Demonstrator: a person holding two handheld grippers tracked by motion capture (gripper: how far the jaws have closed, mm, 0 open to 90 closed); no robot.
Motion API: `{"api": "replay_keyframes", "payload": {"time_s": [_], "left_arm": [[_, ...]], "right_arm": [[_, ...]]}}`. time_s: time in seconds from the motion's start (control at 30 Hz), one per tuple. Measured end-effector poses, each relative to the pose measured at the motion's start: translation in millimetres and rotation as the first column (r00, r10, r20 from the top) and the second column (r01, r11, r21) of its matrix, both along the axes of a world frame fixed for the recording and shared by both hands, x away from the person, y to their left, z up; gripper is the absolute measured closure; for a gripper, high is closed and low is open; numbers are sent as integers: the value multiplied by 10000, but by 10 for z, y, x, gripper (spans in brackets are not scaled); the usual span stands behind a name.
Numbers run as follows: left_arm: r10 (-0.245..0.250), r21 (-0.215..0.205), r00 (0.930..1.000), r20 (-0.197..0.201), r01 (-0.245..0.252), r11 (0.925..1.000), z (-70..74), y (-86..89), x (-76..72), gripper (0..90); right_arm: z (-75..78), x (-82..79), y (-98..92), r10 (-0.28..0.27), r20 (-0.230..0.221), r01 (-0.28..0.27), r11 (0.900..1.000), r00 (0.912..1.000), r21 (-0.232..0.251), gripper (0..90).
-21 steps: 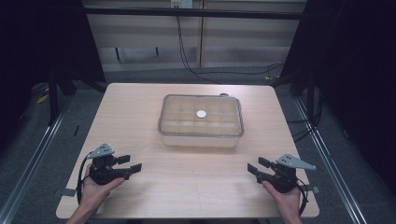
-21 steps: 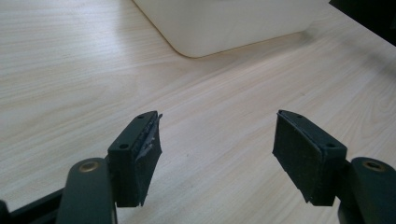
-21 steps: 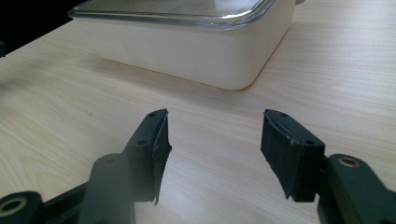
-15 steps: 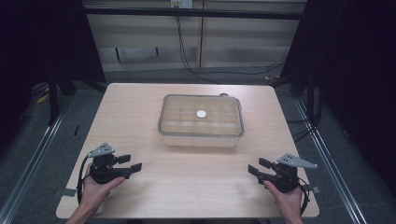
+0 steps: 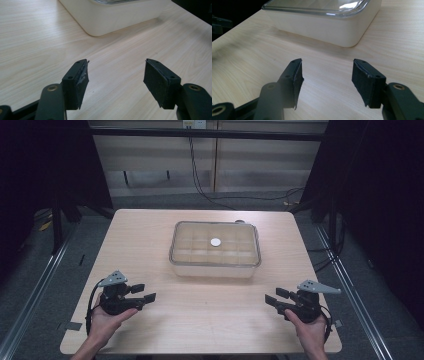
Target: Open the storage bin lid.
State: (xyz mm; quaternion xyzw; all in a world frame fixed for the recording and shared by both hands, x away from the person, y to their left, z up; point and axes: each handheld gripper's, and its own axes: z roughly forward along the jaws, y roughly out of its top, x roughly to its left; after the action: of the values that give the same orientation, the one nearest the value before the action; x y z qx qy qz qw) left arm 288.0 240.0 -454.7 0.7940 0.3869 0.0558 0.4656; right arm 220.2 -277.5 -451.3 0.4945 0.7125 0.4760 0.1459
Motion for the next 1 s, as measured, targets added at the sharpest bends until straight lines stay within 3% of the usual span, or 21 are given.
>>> {"api": "replay_keyframes", "payload": {"time_s": [0.07, 0.17, 0.3, 0.5, 0.57, 0.63, 0.73, 1.0], "left_arm": [[35, 230, 9999, 159, -38, 9997, 29, -53, -4, 357], [-192, 137, 9997, -172, 194, 9997, 31, -121, 11, 357], [-311, 297, 9995, 10, 311, 9991, 61, -173, 49, 357], [-595, 360, 9980, 203, 588, 9976, 148, -206, 144, 380], [-529, 439, 9982, 279, 516, 9977, 177, -215, 178, 367], [-395, 252, 9986, 338, 387, 9989, 208, -207, 227, 367], [-461, 443, 9986, 258, 450, 9980, 254, -196, 332, 324], [81, 536, 9995, 291, -97, 9985, 306, -172, 553, 302]], "right_arm": [[38, 30, 18, 24, 59, -24, 9999, 10000, -106, 411], [94, 116, 91, -145, 66, 148, 9981, 9999, -601, 422], [188, 177, 125, -207, 402, 233, 9976, 9990, -653, 421], [259, 298, 91, -115, 463, 133, 9991, 9989, -394, 388], [280, 363, 56, -63, 449, 69, 9999, 9990, -137, 384], [294, 398, 27, -22, 379, 24, 10000, 9993, -61, 382], [308, 432, -1, -60, 339, 61, 10000, 9994, -28, 384], [363, 612, -78, -177, 270, 178, 9998, 9995, -17, 342]]}}
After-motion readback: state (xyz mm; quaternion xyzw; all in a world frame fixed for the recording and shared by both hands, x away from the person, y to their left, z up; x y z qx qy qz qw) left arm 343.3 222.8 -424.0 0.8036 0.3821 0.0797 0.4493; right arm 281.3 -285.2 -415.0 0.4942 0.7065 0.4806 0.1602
